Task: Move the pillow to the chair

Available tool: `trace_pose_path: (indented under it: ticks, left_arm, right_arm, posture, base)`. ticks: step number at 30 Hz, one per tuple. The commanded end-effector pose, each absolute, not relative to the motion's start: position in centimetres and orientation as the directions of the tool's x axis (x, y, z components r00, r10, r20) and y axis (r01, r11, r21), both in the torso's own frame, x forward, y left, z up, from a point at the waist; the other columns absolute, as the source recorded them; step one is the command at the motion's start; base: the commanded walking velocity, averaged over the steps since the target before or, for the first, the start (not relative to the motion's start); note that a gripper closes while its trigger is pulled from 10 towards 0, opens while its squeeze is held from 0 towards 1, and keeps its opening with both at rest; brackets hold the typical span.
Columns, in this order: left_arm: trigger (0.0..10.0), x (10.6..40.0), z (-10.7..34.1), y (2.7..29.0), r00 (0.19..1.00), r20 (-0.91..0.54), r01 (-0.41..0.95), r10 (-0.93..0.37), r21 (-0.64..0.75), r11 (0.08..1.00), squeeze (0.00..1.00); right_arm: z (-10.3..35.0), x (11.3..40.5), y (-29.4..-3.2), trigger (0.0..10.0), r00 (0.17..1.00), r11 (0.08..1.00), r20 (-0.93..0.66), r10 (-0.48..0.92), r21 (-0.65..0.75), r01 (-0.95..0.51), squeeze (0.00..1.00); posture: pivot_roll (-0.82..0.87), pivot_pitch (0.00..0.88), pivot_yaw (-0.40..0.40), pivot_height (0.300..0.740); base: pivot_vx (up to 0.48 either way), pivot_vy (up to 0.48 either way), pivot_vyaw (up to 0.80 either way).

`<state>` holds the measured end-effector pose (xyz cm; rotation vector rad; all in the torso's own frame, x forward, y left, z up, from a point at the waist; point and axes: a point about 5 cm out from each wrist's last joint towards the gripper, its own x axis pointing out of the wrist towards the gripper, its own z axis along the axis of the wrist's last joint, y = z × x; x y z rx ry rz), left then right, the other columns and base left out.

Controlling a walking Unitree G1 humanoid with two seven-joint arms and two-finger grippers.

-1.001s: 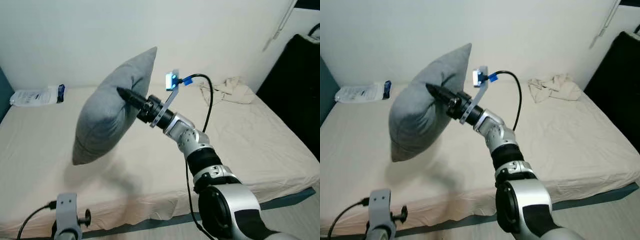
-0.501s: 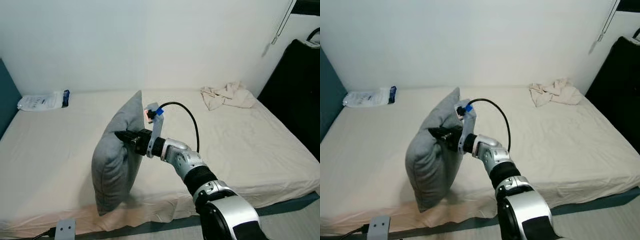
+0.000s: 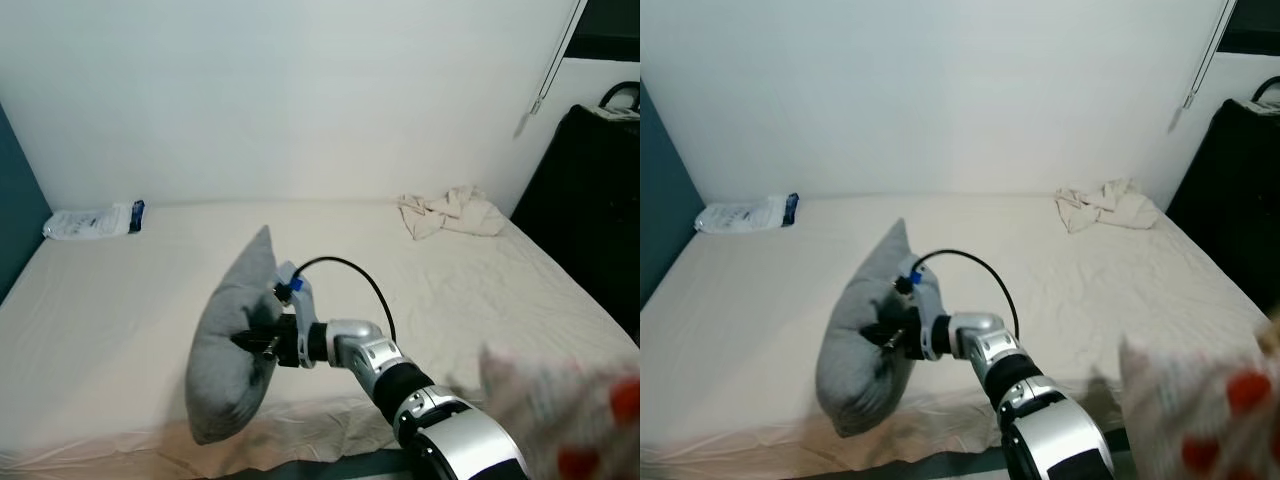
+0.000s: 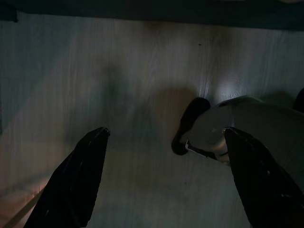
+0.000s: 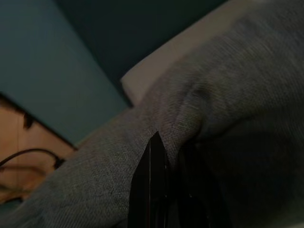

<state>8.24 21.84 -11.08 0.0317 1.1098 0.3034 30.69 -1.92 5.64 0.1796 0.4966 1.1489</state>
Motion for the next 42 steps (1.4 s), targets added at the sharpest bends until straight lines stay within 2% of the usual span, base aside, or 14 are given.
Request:
trace_pose_path:
  ticks: [1, 3, 4, 7, 10, 14, 15, 16, 17, 21, 23, 26, 32, 42]
  left_arm:
    - [10.0, 8.7, -11.1, 21.5, 0.412, -0.877, -0.209, 0.248, 0.174, 0.962, 0.00]
    - [10.0, 8.8, -11.0, 21.5, 0.411, -0.877, -0.206, 0.247, 0.175, 0.963, 0.00]
    - [10.0, 8.8, -11.0, 21.5, 0.411, -0.877, -0.206, 0.247, 0.175, 0.963, 0.00]
    - [10.0, 9.4, -10.9, 21.7, 0.421, -0.871, -0.212, 0.254, 0.177, 0.961, 0.00]
    - [10.0, 9.7, -10.8, 21.8, 0.428, -0.865, -0.219, 0.260, 0.180, 0.959, 0.00]
    - [10.0, 9.6, -10.8, 21.9, 0.426, -0.868, -0.201, 0.254, 0.183, 0.962, 0.00]
    - [10.0, 9.6, -10.8, 21.9, 0.426, -0.868, -0.201, 0.254, 0.183, 0.962, 0.00]
    - [10.0, 9.4, -10.9, 21.9, 0.420, -0.871, -0.208, 0.255, 0.181, 0.961, 0.00]
    - [10.0, 9.2, -10.9, 21.9, 0.418, -0.872, -0.211, 0.255, 0.180, 0.961, 0.00]
    - [10.0, 8.7, -11.0, 21.7, 0.406, -0.879, -0.216, 0.249, 0.173, 0.961, 0.00]
    - [10.0, 8.4, -11.2, 21.3, 0.405, -0.885, -0.206, 0.229, 0.155, 0.966, 0.00]
    - [10.0, 8.3, -11.3, 21.0, 0.406, -0.889, -0.204, 0.209, 0.135, 0.970, 0.00]
    - [10.0, 8.4, -11.3, 20.8, 0.412, -0.890, -0.199, 0.195, 0.120, 0.973, 0.00]
    - [10.0, 8.9, -11.2, 20.9, 0.412, -0.894, -0.226, 0.178, 0.089, 0.970, 0.00]
  right_arm:
    - [1.2, 26.1, 0.2, 10.0, 0.178, 0.378, -0.443, 0.879, 0.418, -0.826, 0.00]
    - [-1.2, 23.6, -0.8, 10.0, 0.046, 0.309, -0.553, 0.832, 0.393, -0.866, 0.00]
    - [-1.2, 23.6, -0.8, 10.0, 0.046, 0.309, -0.553, 0.832, 0.393, -0.866, 0.00]
    - [-3.3, 20.4, -2.2, 10.0, -0.181, 0.159, -0.593, 0.784, 0.474, -0.866, 0.00]
    - [-3.8, 19.6, -2.6, 10.0, -0.224, 0.128, -0.602, 0.766, 0.485, -0.865, 0.00]
    - [-3.3, 21.2, -2.0, 10.0, -0.003, 0.295, -0.564, 0.826, 0.437, -0.850, 0.00]
    - [-3.3, 21.2, -2.0, 10.0, -0.003, 0.295, -0.564, 0.826, 0.437, -0.850, 0.00]
    - [-3.6, 21.5, -2.8, 10.0, 0.089, 0.397, -0.592, 0.801, 0.414, -0.819, 0.00]
    - [-3.8, 21.7, -3.3, 10.0, 0.125, 0.440, -0.607, 0.785, 0.404, -0.802, 0.00]
    - [-4.6, 21.8, -5.2, 10.0, 0.209, 0.551, -0.652, 0.729, 0.378, -0.744, 0.00]
    - [-5.4, 21.7, -7.2, 10.0, 0.280, 0.655, -0.695, 0.662, 0.356, -0.666, 0.00]
    - [-6.0, 21.5, -9.0, 10.0, 0.346, 0.747, -0.722, 0.599, 0.348, -0.567, 0.00]
    - [-6.9, 20.5, -11.2, 10.0, 0.393, 0.829, -0.760, 0.518, 0.333, -0.450, 0.00]
    - [-7.5, 19.6, -11.8, 10.0, 0.363, 0.830, -0.791, 0.492, 0.301, -0.469, 0.00]
  posture:
    - [0.09, 0.005, -0.103, 0.740]
    - [0.10, 0.003, -0.107, 0.740]
    - [0.10, 0.003, -0.107, 0.740]
    - [0.11, 0.010, -0.108, 0.740]
    - [0.12, 0.013, -0.109, 0.740]
    - [0.12, 0.030, -0.096, 0.740]
    - [0.12, 0.030, -0.096, 0.740]
    - [0.12, 0.041, -0.095, 0.740]
    - [0.12, 0.046, -0.091, 0.740]
    - [0.13, 0.040, -0.095, 0.740]
    - [0.13, 0.041, -0.099, 0.740]
    - [0.13, 0.043, -0.102, 0.740]
    - [0.13, 0.037, -0.103, 0.740]
    - [0.12, 0.028, -0.097, 0.740]
  base:
    - [0.000, 0.000, 0.00]
    - [0.000, 0.000, 0.00]
    - [0.000, 0.000, 0.00]
    - [0.000, 0.000, 0.00]
    - [0.000, 0.000, 0.00]
    - [0.000, 0.000, 0.19]
    - [0.000, 0.000, 0.76]
    - [0.000, 0.000, 0.76]
    - [0.000, 0.000, 0.76]
    - [0.000, 0.000, 0.74]
    - [0.000, 0.000, 0.72]
    - [0.000, 0.000, 0.70]
    - [0.000, 0.000, 0.68]
    - [0.000, 0.000, 0.68]
